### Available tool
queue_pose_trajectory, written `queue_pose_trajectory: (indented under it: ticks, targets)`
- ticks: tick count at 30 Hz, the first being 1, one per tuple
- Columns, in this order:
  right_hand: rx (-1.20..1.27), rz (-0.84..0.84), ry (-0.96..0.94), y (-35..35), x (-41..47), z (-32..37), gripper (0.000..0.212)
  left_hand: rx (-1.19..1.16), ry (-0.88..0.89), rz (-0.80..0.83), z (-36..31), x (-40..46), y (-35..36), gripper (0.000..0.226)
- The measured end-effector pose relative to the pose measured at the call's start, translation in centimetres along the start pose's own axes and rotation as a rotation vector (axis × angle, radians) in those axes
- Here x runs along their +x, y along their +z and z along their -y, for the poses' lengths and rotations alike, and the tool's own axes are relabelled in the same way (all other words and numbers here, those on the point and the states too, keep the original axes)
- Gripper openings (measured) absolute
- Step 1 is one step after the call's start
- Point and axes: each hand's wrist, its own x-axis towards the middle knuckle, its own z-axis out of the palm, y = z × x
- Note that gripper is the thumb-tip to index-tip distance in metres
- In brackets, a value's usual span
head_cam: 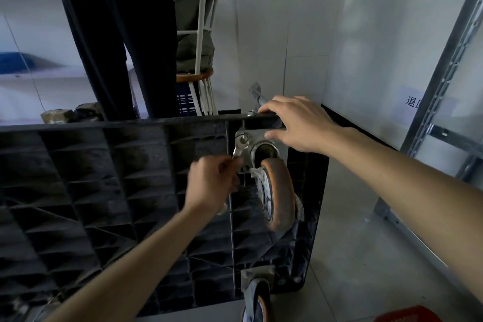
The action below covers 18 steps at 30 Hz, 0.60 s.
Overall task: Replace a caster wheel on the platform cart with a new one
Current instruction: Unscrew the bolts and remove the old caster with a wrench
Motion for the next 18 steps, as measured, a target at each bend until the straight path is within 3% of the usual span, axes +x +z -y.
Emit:
queue_pose_trajectory:
  ticks: [3, 8, 12, 18]
  targets:
    - [-0.003, 0.004, -0.001, 0.0, -0.1, -0.1, 0.056, -0.068, -0.040, -0.024, -0.7, -0.9, 2.3, 0.047]
    - [-0.002, -0.004, -0.012, 0.0, -0.2, 0.0, 0.056, -0.117, -0.006, -0.026, 0.8, -1.7, 1.3, 0.029]
    - [-0.005, -0.004, -0.013, -0.1, -0.2, 0.0, 0.055, -0.105, 0.000, -0.034, 2.0, -1.8, -0.8, 0.028]
    - [-0.008, 0.009, -0.004, -0.1, 0.0, -0.1, 0.054, 0.160, 0.204, -0.025, 1.1, 1.2, -4.0, 0.032]
